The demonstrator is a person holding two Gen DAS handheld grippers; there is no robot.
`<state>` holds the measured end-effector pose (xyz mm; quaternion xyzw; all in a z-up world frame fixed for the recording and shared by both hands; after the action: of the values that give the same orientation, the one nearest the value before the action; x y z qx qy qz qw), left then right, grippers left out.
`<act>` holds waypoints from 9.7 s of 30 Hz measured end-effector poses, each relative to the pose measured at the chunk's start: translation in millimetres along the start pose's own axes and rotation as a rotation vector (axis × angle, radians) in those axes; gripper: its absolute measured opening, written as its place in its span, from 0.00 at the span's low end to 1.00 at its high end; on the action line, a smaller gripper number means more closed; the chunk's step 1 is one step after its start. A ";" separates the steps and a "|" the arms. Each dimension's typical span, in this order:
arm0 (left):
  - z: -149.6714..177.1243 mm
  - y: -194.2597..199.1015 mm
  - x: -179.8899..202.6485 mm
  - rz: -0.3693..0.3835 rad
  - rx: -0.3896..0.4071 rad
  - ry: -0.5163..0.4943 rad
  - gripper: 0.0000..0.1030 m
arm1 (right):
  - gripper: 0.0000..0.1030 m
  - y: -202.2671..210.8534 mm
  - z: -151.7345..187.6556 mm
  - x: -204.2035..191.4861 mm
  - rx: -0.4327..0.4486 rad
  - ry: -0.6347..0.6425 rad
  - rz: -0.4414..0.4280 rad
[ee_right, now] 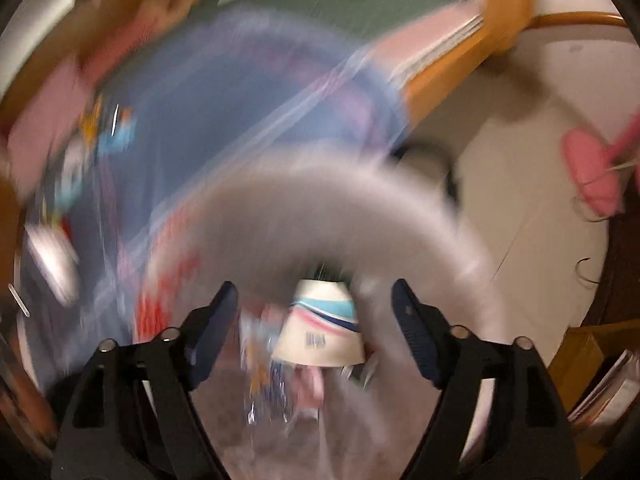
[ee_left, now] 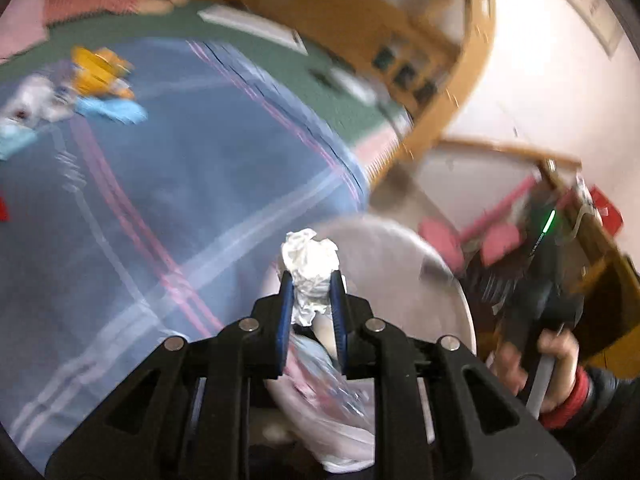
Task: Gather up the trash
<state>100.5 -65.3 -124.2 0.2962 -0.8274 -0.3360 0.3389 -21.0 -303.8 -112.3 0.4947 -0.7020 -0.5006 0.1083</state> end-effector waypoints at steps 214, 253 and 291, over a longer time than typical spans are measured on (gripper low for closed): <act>54.1 119.6 -286.0 -0.622 -0.078 0.679 0.91 | 0.60 -149.8 51.5 -348.5 -0.222 0.620 -0.322; 24.4 122.3 -229.1 -0.770 0.142 0.402 0.38 | 0.71 -127.2 53.6 -282.0 -0.323 0.772 -0.267; -3.3 67.3 -40.8 -0.059 0.107 0.083 0.38 | 0.66 -39.4 -3.1 -88.1 -0.243 0.510 -0.088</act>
<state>109.6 3.1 -86.3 0.3517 -0.8203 -0.2888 0.3465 47.1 -235.2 -112.5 0.6182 -0.5647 -0.4446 0.3182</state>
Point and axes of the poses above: each gripper's, at about its wrist camera, not at the fingertips, and y roughly against the way its jaws point, x to its right, z to its underside, the point moved 1 cm from there along -y, roughly the way its jaws point, and after that the axes turned 10 degrees about -z, right-handed, at the moved point
